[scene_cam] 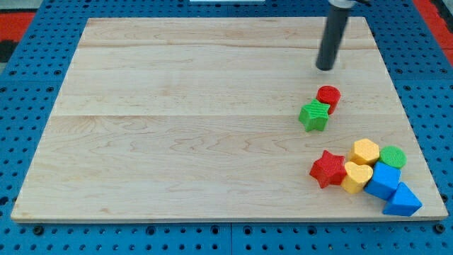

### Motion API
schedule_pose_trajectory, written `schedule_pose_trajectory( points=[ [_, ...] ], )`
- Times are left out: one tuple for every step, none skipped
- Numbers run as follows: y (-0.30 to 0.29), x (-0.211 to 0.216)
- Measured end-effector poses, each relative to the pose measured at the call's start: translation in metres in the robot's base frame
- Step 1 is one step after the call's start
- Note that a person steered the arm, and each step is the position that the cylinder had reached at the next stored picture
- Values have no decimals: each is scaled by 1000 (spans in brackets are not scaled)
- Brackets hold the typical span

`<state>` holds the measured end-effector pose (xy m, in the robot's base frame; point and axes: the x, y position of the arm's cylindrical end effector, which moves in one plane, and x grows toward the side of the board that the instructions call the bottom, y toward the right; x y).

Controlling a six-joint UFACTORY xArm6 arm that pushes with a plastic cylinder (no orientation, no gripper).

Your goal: Slide red circle to the top side of the green circle

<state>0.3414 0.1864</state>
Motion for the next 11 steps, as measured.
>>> schedule_pose_trajectory(
  points=[
    [-35,8],
    [-63,9],
    [-36,16],
    [1,23],
    [-9,40],
    [-44,40],
    [-44,50],
    [-39,52],
    [-21,65],
    [3,85],
    [26,107]
  ],
)
